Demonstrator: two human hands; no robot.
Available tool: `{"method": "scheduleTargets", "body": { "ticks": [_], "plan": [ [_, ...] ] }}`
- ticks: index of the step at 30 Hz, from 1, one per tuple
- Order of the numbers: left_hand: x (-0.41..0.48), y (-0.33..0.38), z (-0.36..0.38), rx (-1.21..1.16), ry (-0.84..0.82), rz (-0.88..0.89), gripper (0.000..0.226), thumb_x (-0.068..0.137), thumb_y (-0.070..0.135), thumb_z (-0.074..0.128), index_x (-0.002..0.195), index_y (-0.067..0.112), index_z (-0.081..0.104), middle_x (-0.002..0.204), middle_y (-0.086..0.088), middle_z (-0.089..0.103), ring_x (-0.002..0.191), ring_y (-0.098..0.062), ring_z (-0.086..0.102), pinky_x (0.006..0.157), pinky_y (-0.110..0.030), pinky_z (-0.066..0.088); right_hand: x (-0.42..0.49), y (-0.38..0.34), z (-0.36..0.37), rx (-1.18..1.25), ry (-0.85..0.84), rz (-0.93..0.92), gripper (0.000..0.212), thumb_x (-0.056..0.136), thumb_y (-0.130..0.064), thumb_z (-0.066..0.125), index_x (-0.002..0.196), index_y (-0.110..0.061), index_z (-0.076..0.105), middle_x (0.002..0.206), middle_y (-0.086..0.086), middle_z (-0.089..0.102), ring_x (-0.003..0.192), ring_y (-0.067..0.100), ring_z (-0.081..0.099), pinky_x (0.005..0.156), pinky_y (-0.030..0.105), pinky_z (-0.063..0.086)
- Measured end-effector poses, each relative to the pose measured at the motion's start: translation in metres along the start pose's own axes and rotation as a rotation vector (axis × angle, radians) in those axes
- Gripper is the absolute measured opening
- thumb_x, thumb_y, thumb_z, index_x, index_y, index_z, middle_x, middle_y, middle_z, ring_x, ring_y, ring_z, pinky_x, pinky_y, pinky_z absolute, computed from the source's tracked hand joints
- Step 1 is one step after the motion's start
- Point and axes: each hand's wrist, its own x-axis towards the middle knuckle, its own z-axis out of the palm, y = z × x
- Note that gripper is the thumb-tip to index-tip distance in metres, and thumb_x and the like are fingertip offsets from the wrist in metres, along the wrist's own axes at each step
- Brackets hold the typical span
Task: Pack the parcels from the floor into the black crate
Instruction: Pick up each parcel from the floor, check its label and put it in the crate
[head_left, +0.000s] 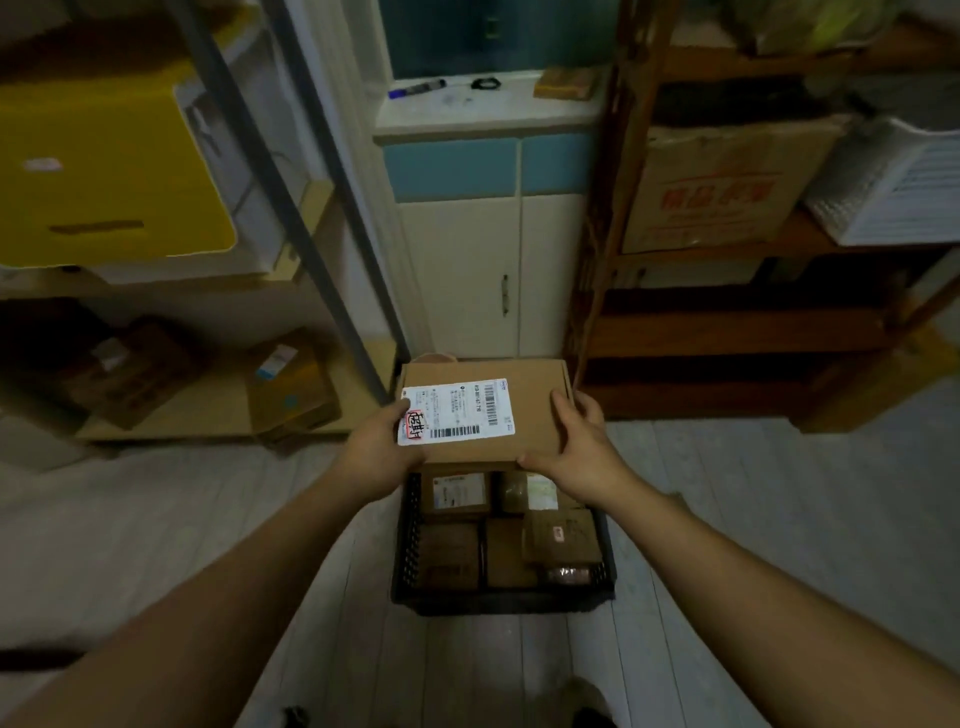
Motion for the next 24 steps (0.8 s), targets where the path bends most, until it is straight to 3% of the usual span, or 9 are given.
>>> {"method": "scheduleTargets", "body": {
  "ticks": [6,12,16,20,24],
  "plan": [
    [0.036,-0.033,0.006,-0.004,-0.131,0.145,0.062,0.086,0.014,0.066,0.141,0.008,0.038,0.14,-0.008,0.048,0.108,-0.007,0.046,0.088,-0.015,0.032,0.015,0.008,0.037,-0.015,0.102,0.115,0.092,0.082,-0.029,0.071,0.152,-0.022,0.011,0.155,0.001,0.013,0.136,0.023,0.029,0.111,0.037,0.031],
    [0.067,-0.036,0.049,0.082,-0.19,0.141,0.067,0.083,0.02,0.066,0.142,0.012,0.036,0.147,-0.007,0.036,0.132,-0.021,0.036,0.103,-0.025,0.031,0.025,0.04,0.028,-0.093,0.054,0.132,0.092,0.083,-0.033,0.069,0.152,-0.024,0.008,0.155,-0.001,0.005,0.137,0.024,0.027,0.11,0.034,0.03],
    [0.096,-0.036,0.097,0.107,-0.201,0.149,0.063,0.082,0.029,0.069,0.137,0.015,0.043,0.143,-0.005,0.042,0.129,-0.019,0.041,0.107,-0.031,0.034,0.052,0.086,0.017,-0.281,0.014,0.126,0.091,0.084,-0.041,0.065,0.152,-0.026,0.006,0.156,0.002,0.007,0.14,0.026,0.018,0.113,0.037,0.024],
    [0.132,-0.052,0.167,0.004,-0.184,0.113,0.057,0.08,0.021,0.072,0.133,0.017,0.05,0.138,0.001,0.047,0.124,-0.017,0.049,0.104,-0.03,0.041,0.098,0.152,0.025,-0.367,-0.01,0.135,0.086,0.087,-0.044,0.061,0.152,-0.026,0.008,0.156,0.003,0.009,0.138,0.027,0.022,0.112,0.038,0.027],
    [0.184,-0.105,0.252,0.039,-0.178,0.103,0.055,0.081,0.026,0.071,0.132,0.027,0.049,0.142,0.005,0.043,0.128,-0.019,0.045,0.104,-0.044,0.043,0.149,0.23,0.061,-0.416,-0.039,0.147,0.08,0.088,-0.042,0.059,0.151,-0.024,0.013,0.154,0.005,0.008,0.136,0.027,0.025,0.111,0.036,0.028]
  ]
}}
